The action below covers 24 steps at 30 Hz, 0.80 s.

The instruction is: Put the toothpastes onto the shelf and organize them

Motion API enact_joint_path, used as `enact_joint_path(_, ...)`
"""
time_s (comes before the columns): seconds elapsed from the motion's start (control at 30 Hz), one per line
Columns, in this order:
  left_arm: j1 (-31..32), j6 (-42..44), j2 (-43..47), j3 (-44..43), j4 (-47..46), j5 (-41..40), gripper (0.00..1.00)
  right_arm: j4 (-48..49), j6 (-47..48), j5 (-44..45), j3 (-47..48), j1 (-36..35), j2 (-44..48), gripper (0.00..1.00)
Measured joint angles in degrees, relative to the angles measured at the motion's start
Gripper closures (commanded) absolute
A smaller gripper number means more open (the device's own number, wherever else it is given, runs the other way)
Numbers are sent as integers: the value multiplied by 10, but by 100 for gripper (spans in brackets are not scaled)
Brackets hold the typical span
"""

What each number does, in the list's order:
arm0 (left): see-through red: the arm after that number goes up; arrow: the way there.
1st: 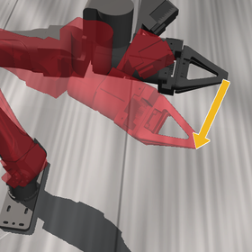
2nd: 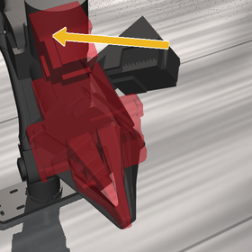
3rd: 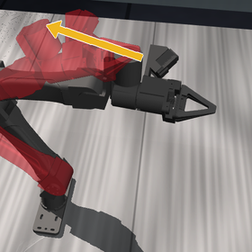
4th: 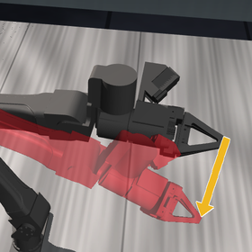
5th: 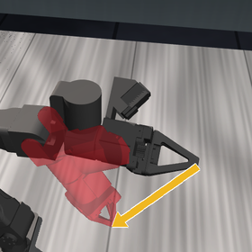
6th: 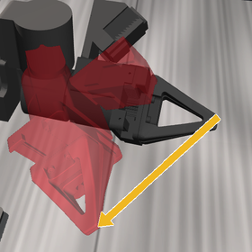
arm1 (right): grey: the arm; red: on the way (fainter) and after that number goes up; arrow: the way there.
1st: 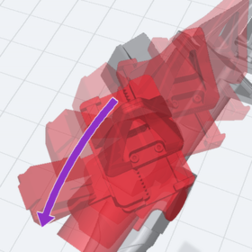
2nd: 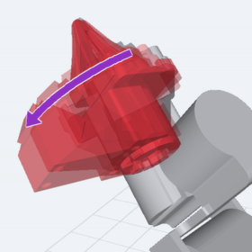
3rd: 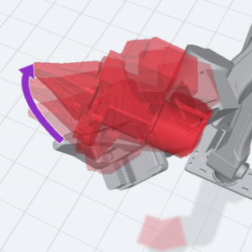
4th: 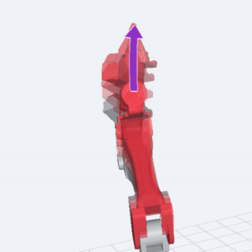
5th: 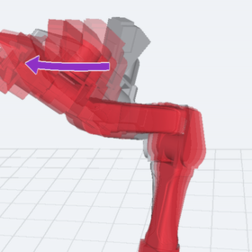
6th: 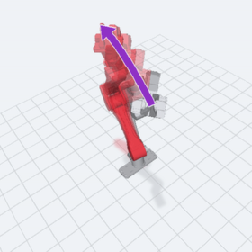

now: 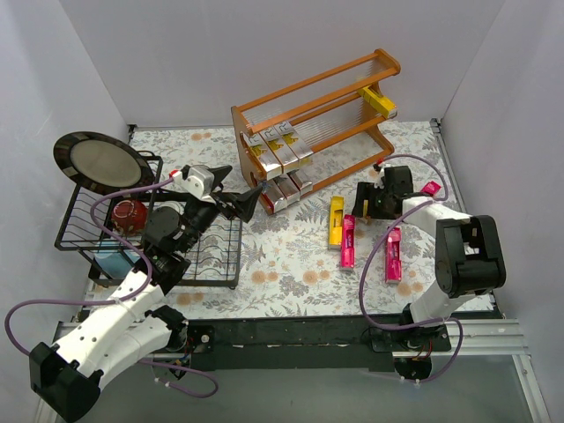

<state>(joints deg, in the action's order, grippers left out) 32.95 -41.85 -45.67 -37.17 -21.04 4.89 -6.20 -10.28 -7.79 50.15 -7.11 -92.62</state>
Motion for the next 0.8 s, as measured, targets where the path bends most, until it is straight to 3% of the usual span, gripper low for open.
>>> enact_joint_path(0.4,0,0,-6,0,0,1,2,8,-110,204,-9,-74,3,19)
enact_joint_path(0.8,0,-1,-9,0,0,1,2,21,-152,273,-35,-87,3,36)
